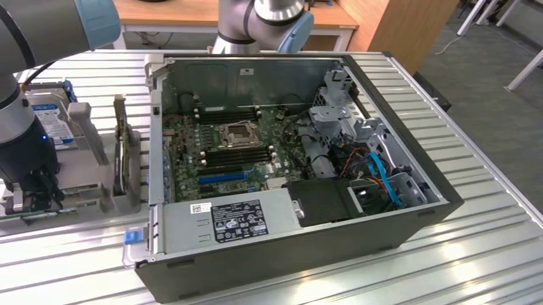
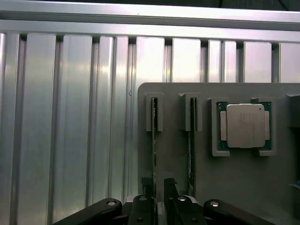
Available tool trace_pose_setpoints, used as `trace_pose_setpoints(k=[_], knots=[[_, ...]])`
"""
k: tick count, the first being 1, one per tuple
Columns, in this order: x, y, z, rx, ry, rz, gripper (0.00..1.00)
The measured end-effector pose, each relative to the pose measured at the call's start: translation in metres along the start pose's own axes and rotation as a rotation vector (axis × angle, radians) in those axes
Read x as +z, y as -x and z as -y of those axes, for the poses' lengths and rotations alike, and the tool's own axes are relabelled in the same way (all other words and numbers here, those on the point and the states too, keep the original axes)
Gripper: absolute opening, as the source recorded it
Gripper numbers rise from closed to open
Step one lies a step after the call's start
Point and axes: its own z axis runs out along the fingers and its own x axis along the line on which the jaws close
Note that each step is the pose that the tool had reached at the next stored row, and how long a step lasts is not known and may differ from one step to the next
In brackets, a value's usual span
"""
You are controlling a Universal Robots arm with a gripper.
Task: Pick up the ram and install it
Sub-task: 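Pick up the ram and move it above insertion slot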
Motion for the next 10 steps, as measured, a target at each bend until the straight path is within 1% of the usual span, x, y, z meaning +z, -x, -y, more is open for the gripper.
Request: trace_pose_setpoints(k=[10], knots=[[0.0026,0.0000,0.0003,0.000,0.0000,0.0000,0.24]])
